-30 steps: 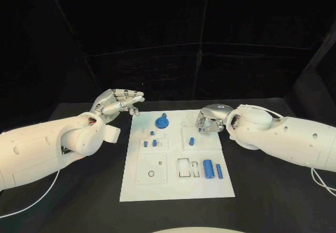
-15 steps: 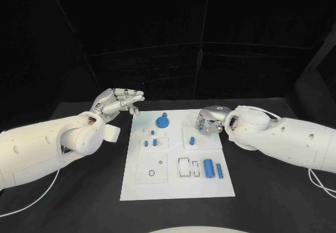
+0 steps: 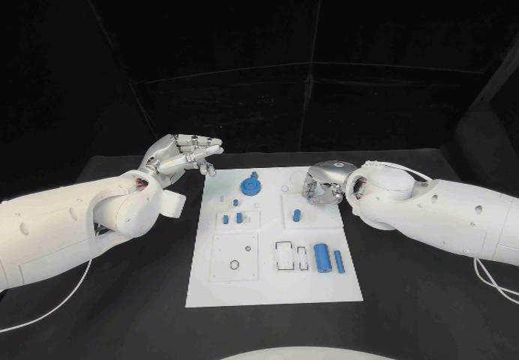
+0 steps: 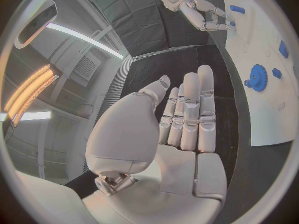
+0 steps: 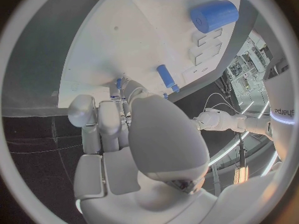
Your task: Assemble the parts on the task board
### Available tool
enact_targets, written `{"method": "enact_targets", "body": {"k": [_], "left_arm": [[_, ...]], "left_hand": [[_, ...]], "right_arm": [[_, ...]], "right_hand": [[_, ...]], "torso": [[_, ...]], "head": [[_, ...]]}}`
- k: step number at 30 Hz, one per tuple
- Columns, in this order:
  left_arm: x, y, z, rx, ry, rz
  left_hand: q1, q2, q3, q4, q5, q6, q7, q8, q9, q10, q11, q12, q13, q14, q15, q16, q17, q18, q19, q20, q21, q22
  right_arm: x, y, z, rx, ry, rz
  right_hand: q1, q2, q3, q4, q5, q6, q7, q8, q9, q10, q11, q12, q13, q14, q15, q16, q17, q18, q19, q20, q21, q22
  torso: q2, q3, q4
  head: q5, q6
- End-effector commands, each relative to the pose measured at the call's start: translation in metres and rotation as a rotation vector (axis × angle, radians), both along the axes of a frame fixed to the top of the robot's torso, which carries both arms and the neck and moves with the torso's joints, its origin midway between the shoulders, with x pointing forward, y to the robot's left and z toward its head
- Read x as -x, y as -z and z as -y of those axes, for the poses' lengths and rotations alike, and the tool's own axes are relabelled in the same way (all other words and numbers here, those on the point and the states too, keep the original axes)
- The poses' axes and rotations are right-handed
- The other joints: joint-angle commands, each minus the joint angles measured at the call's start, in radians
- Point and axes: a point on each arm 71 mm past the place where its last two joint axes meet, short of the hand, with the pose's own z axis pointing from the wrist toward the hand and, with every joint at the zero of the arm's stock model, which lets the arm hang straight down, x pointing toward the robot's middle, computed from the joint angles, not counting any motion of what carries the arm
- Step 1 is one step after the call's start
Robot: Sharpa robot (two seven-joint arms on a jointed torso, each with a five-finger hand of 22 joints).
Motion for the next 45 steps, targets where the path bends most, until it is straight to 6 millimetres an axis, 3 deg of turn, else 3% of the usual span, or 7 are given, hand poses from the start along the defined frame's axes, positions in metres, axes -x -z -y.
{"method": "enact_targets", "body": {"k": [1,7,11,19,45], "left_arm": [[0.000,-0.002,0.001,0.016,0.009,0.014],[0.000,-0.002,0.000,0.016,0.007,0.015],[0.000,-0.002,0.001,0.015,0.006,0.015],[0.000,-0.003,-0.001,0.014,-0.006,0.024],[0.001,-0.002,-0.001,0.013,-0.006,0.021]], "left_hand": [[0.006,0.002,0.002,-0.004,0.007,-0.011,0.003,-0.008,-0.001,-0.010,0.003,-0.005,-0.001,-0.003,0.006,-0.003,-0.002,0.013,0.007,-0.002,-0.006,-0.002],[0.006,0.002,0.002,-0.003,0.007,-0.012,0.004,-0.008,-0.001,-0.011,0.004,-0.005,-0.001,-0.003,0.006,-0.003,-0.002,0.013,0.007,-0.001,-0.007,-0.003],[0.006,0.002,0.001,-0.003,0.007,-0.013,0.004,-0.008,-0.001,-0.012,0.004,-0.006,-0.001,-0.003,0.006,-0.003,-0.002,0.013,0.007,-0.001,-0.007,-0.003],[0.008,0.002,0.002,-0.005,0.008,-0.014,0.004,-0.009,-0.001,-0.012,0.004,-0.005,-0.001,-0.003,0.006,-0.002,-0.002,0.013,0.007,-0.001,-0.008,-0.004],[0.011,0.003,0.004,-0.007,0.008,-0.015,0.004,-0.008,0.000,-0.012,0.004,-0.004,-0.001,-0.003,0.006,-0.001,-0.002,0.013,0.009,-0.001,-0.009,-0.006]], "right_arm": [[0.002,0.008,0.002,0.074,0.013,0.011],[0.004,0.007,0.000,0.089,0.005,0.044],[0.007,0.006,-0.002,0.089,-0.001,0.058],[0.011,0.003,-0.005,0.067,-0.009,0.089],[0.032,-0.012,-0.001,0.001,-0.022,0.152]], "right_hand": [[-0.003,-0.014,0.031,-0.010,-0.008,0.013,-0.002,0.003,0.002,0.017,0.001,0.000,0.002,0.016,-0.007,0.007,-0.001,-0.021,0.016,0.000,0.012,0.018],[-0.005,-0.020,0.099,-0.040,-0.016,0.042,-0.010,0.009,0.005,0.049,-0.008,0.011,0.006,0.016,-0.015,0.008,-0.011,-0.027,0.033,-0.006,0.034,0.052],[-0.033,-0.023,0.141,-0.053,-0.048,0.060,-0.016,0.010,0.007,0.064,-0.014,0.014,0.007,0.016,-0.019,0.011,-0.017,-0.030,0.039,-0.010,0.044,0.067],[-0.062,-0.033,0.199,-0.086,-0.049,0.069,-0.016,0.006,0.006,0.072,-0.016,0.010,0.007,0.015,-0.020,0.014,-0.026,-0.033,0.047,-0.012,0.056,0.086],[-0.092,-0.045,0.230,-0.107,-0.051,0.069,-0.014,0.003,0.005,0.071,-0.014,0.005,0.007,0.014,-0.019,0.018,-0.030,-0.035,0.052,-0.011,0.064,0.099]], "torso": [[-0.001,0.0002,0.0007],[-0.001,0.0002,-0.0005],[-0.001,-0.0004,0.0005],[0.000,0.0003,0.0000],[-0.001,-0.0014,0.0009]], "head": [[-0.003,-0.002],[-0.003,-0.005],[-0.004,-0.006],[-0.003,-0.007],[-0.008,-0.007]]}}
